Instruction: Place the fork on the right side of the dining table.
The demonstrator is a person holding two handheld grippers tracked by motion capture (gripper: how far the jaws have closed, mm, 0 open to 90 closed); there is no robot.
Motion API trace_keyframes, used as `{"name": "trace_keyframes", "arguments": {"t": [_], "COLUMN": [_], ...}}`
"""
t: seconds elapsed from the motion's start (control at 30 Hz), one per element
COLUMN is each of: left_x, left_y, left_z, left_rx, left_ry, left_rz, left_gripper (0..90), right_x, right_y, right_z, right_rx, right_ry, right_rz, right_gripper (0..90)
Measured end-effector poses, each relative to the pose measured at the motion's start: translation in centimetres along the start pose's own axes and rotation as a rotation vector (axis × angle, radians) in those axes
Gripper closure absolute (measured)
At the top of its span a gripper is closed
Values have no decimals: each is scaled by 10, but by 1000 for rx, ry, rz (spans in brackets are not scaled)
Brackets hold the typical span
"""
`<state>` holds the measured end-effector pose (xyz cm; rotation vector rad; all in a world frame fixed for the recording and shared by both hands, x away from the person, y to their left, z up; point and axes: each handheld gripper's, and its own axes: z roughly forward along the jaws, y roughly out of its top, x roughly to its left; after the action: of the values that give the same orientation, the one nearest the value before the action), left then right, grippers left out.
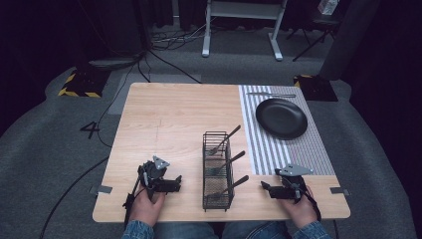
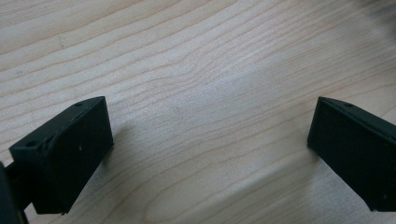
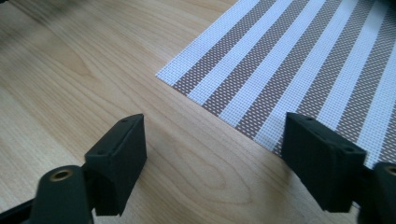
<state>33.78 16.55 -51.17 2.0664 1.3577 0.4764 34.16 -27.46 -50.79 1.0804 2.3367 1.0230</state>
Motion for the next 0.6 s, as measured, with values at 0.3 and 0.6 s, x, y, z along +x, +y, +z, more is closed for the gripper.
{"name": "trace_keyframes", "arguments": {"t": [0.3, 0.6], "left_x": [0, 0], "left_y": [0, 0], "left_z": [0, 0], "left_rx": [0, 0], "left_ry": [0, 0], "left_rz": [-1, -1], "left_gripper": [2, 2], "right_x": [-1, 2], "right_y": [0, 6], "right_z": [-3, -15], "right_rx": [3, 2], "right_ry": [18, 63], "right_rz": [15, 34], "right_gripper": [356, 414]}}
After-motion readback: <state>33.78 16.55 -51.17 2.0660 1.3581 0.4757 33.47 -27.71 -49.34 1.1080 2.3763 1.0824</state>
